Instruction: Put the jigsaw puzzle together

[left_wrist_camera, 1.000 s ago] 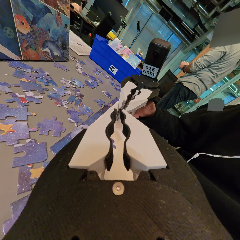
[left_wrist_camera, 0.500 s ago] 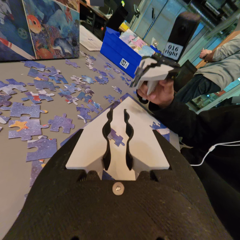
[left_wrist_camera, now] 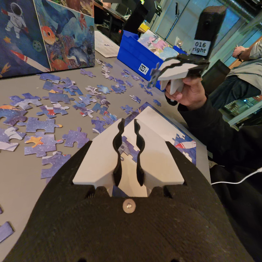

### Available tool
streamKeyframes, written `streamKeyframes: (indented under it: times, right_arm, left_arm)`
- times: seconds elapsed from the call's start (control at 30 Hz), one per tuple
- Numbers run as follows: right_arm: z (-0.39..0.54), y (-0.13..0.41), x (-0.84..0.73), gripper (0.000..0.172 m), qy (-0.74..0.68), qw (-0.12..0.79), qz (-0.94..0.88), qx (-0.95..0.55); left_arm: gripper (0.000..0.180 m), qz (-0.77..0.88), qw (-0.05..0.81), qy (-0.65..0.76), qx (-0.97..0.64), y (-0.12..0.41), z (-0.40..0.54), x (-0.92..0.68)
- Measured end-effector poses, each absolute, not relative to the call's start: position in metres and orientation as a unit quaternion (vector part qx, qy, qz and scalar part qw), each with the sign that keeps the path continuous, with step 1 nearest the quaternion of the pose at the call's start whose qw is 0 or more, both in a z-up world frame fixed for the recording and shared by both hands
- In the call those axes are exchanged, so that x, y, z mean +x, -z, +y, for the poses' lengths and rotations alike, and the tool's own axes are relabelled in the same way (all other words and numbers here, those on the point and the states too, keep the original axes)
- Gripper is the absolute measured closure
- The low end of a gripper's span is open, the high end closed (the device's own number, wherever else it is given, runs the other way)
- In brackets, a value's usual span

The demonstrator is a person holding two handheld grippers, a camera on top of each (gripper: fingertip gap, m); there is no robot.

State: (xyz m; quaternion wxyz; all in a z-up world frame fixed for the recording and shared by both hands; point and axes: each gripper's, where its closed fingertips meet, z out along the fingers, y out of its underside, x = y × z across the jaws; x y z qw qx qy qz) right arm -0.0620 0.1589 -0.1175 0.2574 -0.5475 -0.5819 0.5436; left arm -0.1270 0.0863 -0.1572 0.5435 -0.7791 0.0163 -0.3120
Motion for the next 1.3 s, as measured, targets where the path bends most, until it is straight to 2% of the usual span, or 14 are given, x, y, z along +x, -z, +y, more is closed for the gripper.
streamKeyframes:
  times: [0.23, 0.37, 0.57, 0.83, 1.3]
  right_arm:
    - [0.182, 0.162, -0.055, 0.172, -0.556, 0.147, -0.530, -0.623]
    - [0.179, 0.165, -0.056, 0.172, -0.578, 0.113, -0.513, -0.625]
    - [0.173, 0.173, -0.055, 0.172, -0.553, 0.108, -0.535, -0.629]
    - [0.202, 0.166, -0.048, 0.172, -0.554, 0.149, -0.502, -0.647]
    - [0.184, 0.179, -0.056, 0.172, -0.551, 0.125, -0.523, -0.638]
  left_arm:
    - [0.167, 0.032, 0.543, 0.288, -0.788, 0.157, 0.093, -0.125]
    - [0.166, 0.033, 0.542, 0.262, -0.798, 0.161, 0.094, -0.129]
    - [0.161, 0.016, 0.556, 0.226, -0.800, 0.161, 0.096, -0.143]
    - [0.160, 0.005, 0.560, 0.177, -0.809, 0.164, 0.094, -0.155]
    - [0.167, -0.009, 0.622, 0.114, -0.775, 0.144, 0.078, -0.171]
